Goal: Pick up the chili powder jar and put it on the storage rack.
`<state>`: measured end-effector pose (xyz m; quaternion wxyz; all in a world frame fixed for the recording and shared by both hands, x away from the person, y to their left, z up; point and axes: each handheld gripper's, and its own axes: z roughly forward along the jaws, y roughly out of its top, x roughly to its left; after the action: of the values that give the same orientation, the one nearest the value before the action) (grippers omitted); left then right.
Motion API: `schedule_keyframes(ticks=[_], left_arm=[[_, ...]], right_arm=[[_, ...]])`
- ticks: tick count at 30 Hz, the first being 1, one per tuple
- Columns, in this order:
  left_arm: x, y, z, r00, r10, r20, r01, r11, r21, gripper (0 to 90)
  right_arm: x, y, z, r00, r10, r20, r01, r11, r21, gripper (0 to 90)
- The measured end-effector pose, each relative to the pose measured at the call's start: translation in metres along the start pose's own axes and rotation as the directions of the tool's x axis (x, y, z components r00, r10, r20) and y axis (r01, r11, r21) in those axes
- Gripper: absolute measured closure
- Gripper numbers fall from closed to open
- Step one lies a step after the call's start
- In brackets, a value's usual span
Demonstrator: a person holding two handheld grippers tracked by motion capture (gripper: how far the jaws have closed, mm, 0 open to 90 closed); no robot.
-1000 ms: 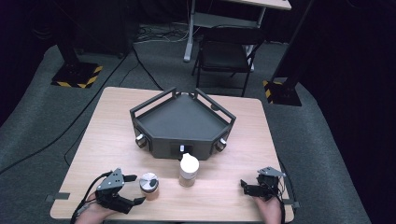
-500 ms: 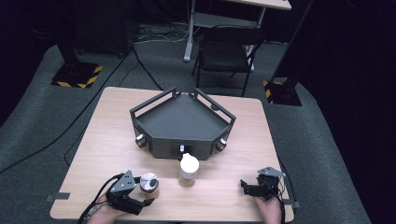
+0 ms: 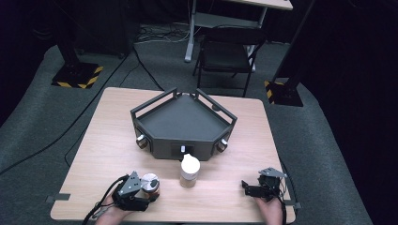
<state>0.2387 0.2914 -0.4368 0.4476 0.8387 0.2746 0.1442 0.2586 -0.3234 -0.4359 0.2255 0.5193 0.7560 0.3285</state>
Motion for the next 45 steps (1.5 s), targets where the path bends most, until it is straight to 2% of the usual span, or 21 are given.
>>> schedule_keyframes(ticks=[10,17,28,29,45], left_arm=[[0.002,0.002,0.0,0.9998,-0.016,0.009,0.016,0.9999,-0.003,30.6],[0.004,0.007,-0.003,0.9995,-0.029,0.01,0.03,0.9988,-0.039,30.6],[0.004,0.033,-0.006,0.9981,-0.05,-0.038,0.046,0.9952,-0.086,30.6],[0.007,0.04,-0.007,0.9975,-0.057,-0.042,0.053,0.9947,-0.088,30.6],[0.02,0.081,-0.019,0.993,-0.075,-0.091,0.063,0.9893,-0.132,30.6]], right_arm=[[0.0,0.0,0.0,1.0,-0.001,0.0,0.001,1.0,0.0,0.9],[0.0,0.0,0.0,1.0,-0.001,0.0,0.001,1.0,0.0,0.9],[0.0,0.0,0.0,1.0,-0.001,0.0,0.001,1.0,0.0,0.8],[0.0,0.0,0.0,1.0,-0.001,0.0,0.001,1.0,0.0,0.8],[0.0,0.0,0.0,1.0,-0.001,0.0,0.001,1.0,0.001,0.7]])
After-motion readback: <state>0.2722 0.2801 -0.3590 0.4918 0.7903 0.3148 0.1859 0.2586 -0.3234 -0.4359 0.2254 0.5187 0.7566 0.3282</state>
